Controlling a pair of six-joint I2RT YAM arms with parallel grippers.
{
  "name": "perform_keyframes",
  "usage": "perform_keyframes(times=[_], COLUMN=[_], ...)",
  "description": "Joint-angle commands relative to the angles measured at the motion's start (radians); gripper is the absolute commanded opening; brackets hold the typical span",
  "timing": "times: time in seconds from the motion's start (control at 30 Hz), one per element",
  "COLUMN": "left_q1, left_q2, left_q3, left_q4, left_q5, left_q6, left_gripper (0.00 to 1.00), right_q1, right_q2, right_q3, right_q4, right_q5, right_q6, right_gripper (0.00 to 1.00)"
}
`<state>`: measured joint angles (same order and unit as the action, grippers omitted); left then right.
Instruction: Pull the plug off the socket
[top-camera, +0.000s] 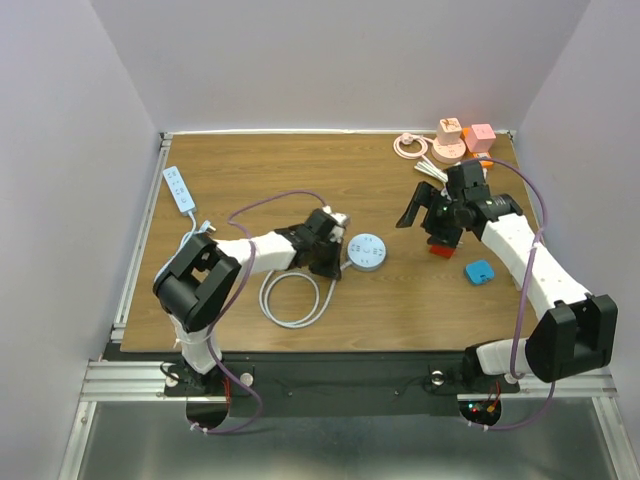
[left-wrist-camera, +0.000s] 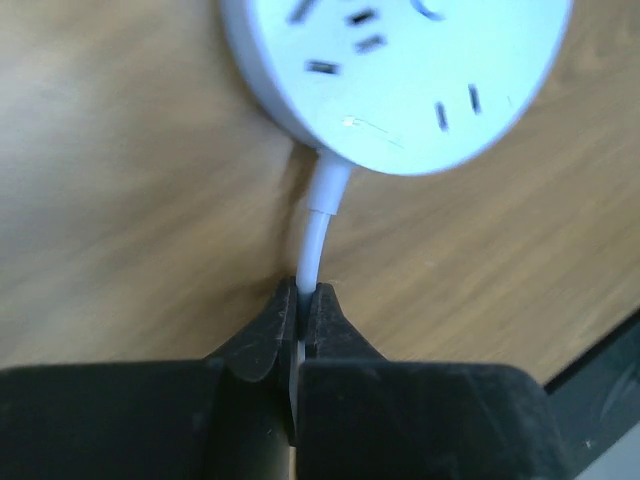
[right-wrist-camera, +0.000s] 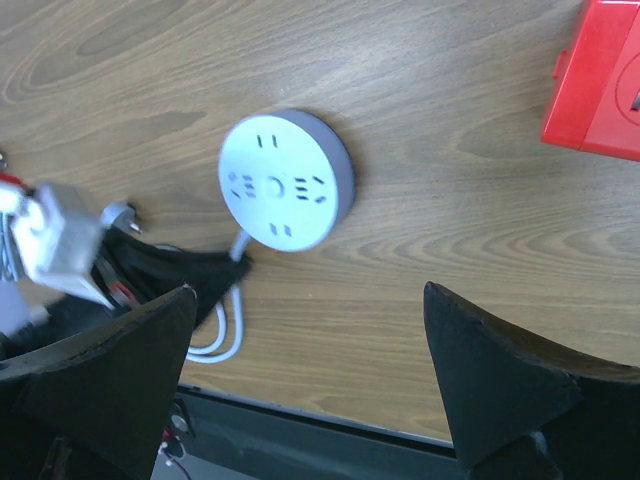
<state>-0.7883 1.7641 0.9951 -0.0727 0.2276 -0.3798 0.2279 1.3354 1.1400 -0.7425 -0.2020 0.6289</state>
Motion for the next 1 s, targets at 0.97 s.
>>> perform_keyframes(times=[0.97], left_q1=[0.905], left_q2=[0.218], left_q3=[0.538], left_q4=[-0.268], left_q5=[-0.103], left_q6=[0.119], left_gripper=[0.40], right_q1=[-0.222], right_q2=[0.485], right_q3=[0.552], right_q4=[-0.006], right_q5=[0.298], right_q6=[0.110], right_gripper=[1.00])
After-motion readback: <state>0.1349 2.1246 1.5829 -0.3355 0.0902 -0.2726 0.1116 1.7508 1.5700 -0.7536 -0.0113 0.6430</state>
